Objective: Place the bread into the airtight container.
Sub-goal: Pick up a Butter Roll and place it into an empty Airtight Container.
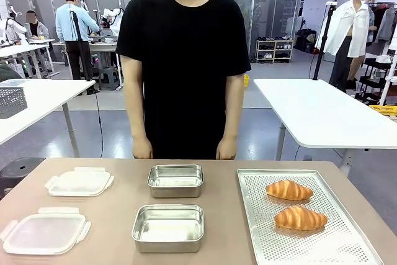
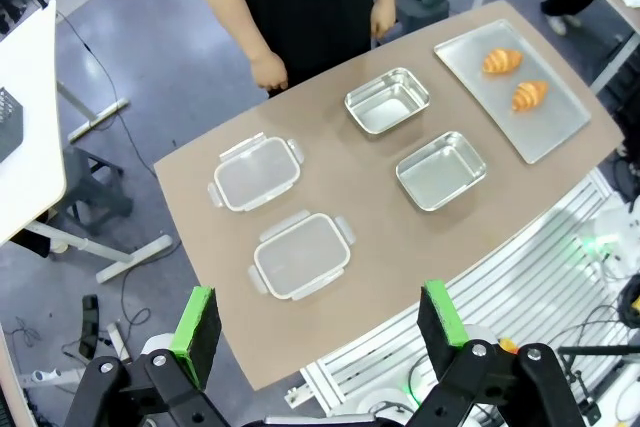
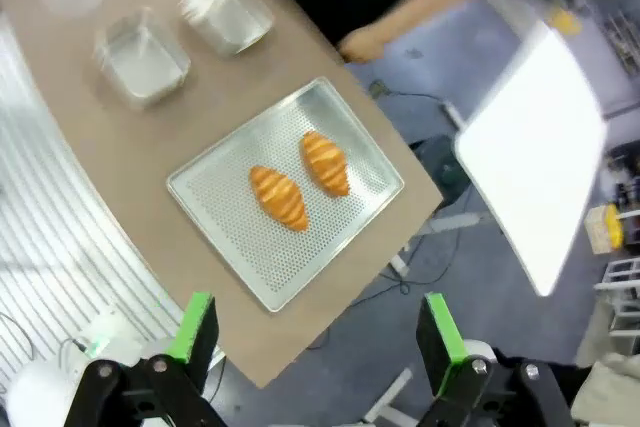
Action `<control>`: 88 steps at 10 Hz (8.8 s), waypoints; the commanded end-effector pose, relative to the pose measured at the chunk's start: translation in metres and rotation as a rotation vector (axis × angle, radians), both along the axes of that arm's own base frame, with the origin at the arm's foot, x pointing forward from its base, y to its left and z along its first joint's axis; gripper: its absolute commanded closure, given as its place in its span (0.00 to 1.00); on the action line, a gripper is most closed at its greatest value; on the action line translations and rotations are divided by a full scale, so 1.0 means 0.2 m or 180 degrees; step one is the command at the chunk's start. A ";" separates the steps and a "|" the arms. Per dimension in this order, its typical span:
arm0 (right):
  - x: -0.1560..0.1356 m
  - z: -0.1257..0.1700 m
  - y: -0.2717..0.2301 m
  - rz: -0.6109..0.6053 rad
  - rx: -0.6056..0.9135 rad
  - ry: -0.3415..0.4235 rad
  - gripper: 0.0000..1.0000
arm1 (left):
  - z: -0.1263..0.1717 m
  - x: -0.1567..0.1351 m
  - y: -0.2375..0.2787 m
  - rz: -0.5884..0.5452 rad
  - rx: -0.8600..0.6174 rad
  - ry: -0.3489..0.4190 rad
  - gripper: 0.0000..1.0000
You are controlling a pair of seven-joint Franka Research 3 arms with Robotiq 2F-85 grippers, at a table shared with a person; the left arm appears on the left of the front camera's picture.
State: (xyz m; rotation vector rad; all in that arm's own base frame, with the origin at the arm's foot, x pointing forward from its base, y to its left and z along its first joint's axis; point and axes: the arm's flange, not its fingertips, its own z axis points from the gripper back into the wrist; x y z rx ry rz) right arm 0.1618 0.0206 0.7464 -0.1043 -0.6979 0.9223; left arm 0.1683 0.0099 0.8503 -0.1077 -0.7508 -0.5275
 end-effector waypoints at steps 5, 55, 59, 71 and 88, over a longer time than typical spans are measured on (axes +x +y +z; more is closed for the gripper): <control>0.41 -0.64 0.18 0.1994 -0.1328 0.0171 0.00 | 0.01 0.00 0.00 0.0000 0.0001 -0.0004 0.00; 1.37 -1.69 0.33 0.1384 -0.1045 0.1480 0.26 | 0.01 0.00 0.00 0.0000 0.0001 -0.0004 0.00; 1.29 -1.46 0.52 0.1355 -0.0981 0.1356 0.26 | 0.01 0.00 0.00 0.0000 0.0001 -0.0004 0.00; 1.08 -1.43 1.90 0.1399 -0.1422 0.1256 0.26 | 0.01 0.00 0.00 0.0000 0.0001 -0.0004 0.00; 1.09 -1.93 2.15 0.1376 -0.1422 0.1260 0.03 | 0.01 0.00 0.00 0.0000 0.0001 -0.0004 0.00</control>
